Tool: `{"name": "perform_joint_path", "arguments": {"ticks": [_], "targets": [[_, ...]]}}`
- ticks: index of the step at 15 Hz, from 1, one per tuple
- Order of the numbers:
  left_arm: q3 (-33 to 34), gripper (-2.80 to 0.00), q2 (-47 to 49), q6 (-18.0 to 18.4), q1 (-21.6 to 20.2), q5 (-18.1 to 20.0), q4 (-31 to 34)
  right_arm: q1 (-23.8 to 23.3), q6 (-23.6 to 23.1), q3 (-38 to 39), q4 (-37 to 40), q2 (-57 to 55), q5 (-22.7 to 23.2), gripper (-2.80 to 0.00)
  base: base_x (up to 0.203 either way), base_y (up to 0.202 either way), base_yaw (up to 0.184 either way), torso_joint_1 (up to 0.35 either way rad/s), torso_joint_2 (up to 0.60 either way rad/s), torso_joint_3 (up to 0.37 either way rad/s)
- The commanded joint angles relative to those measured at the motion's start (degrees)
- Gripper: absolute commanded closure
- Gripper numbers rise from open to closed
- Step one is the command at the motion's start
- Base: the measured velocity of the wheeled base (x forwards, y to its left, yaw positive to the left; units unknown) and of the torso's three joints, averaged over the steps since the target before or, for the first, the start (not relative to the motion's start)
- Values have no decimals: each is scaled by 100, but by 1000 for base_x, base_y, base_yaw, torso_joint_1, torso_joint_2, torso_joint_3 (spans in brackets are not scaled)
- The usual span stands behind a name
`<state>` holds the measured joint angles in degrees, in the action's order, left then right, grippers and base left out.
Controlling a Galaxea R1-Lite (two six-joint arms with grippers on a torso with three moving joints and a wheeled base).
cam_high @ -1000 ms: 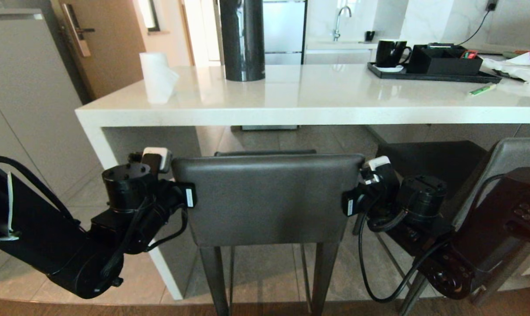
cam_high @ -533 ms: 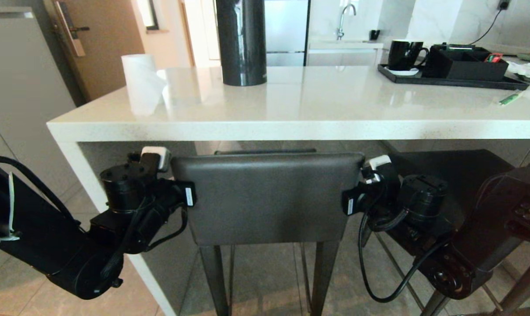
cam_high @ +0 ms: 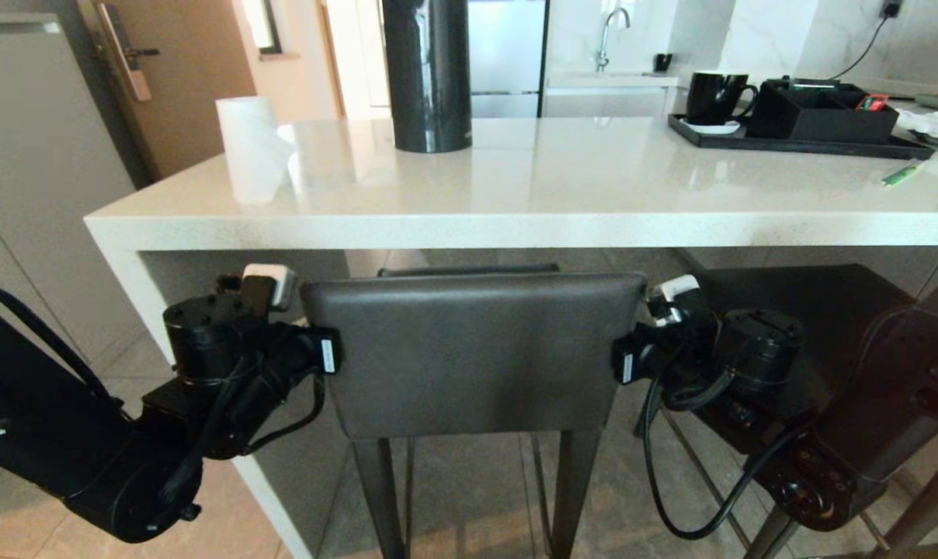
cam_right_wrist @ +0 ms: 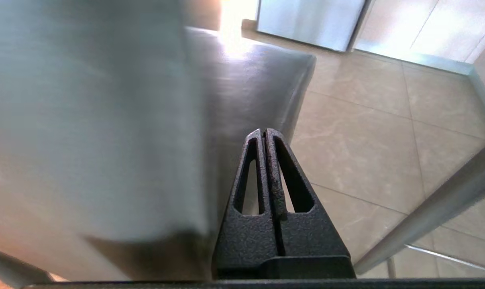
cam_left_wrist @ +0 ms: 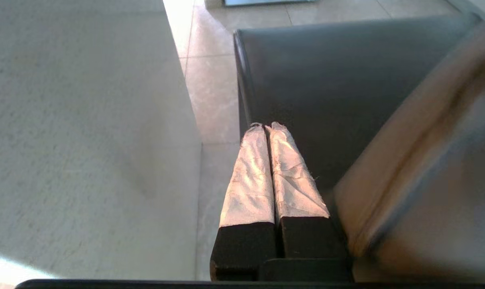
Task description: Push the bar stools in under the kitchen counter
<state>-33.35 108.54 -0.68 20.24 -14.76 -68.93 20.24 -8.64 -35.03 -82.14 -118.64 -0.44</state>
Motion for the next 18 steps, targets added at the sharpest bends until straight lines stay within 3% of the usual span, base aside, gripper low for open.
{"name": "perform_joint_path", "arguments": {"ticks": [1, 3, 7, 13, 18], "targets": [[179, 0, -237, -9, -221, 17, -39, -311, 1, 73, -90, 152, -41, 0, 0, 0, 0, 0, 0, 0], [375, 0, -522, -31, -351, 226, -35, -457, 10, 328, -212, 282, -12, 0, 0, 0, 0, 0, 0, 0], [745, 0, -1118, -46, -449, 244, -42, -610, 51, 887, -308, 841, 5, 0, 0, 0, 0, 0, 0, 0], [1440, 0, -3189, -5, -438, 128, 104, -707, 80, 2177, -298, 2738, -41, 0, 0, 0, 0, 0, 0, 0], [1503, 0, -5611, 172, -840, 74, 1909, -850, -52, 2956, 214, 4809, -237, 0, 0, 0, 0, 0, 0, 0]]}}
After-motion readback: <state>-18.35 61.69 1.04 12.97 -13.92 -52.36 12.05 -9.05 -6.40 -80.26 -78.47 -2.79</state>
